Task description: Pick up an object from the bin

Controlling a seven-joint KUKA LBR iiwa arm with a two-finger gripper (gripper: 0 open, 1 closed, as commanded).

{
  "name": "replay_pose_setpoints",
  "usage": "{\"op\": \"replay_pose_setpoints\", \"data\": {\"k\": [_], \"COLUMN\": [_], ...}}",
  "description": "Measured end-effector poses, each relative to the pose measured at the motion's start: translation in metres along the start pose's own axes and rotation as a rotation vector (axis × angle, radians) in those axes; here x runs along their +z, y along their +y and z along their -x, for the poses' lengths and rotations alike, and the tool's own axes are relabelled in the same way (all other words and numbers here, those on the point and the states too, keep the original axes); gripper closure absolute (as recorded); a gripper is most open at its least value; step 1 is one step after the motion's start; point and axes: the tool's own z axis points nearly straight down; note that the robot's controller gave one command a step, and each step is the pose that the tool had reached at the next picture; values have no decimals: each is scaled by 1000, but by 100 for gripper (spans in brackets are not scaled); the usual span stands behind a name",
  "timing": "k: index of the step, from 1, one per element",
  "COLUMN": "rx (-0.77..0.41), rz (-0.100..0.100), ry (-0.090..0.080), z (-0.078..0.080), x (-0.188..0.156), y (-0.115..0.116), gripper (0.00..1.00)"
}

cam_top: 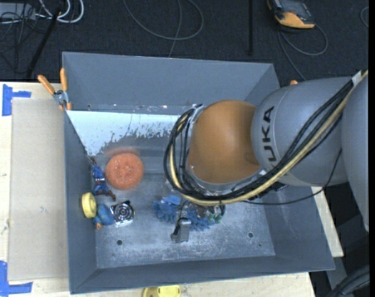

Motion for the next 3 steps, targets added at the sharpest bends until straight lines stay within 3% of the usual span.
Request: {"op": "replay_pose_setpoints", "data": {"k": [1,2,3], "rx": [66,101,-153], "rz": [-5,1,-3], "ry": [-2,-13,-2], "z": [50,73,59], "x": [-21,5,45], "y": [-18,-31,-43], "gripper": [0,0,0]}}
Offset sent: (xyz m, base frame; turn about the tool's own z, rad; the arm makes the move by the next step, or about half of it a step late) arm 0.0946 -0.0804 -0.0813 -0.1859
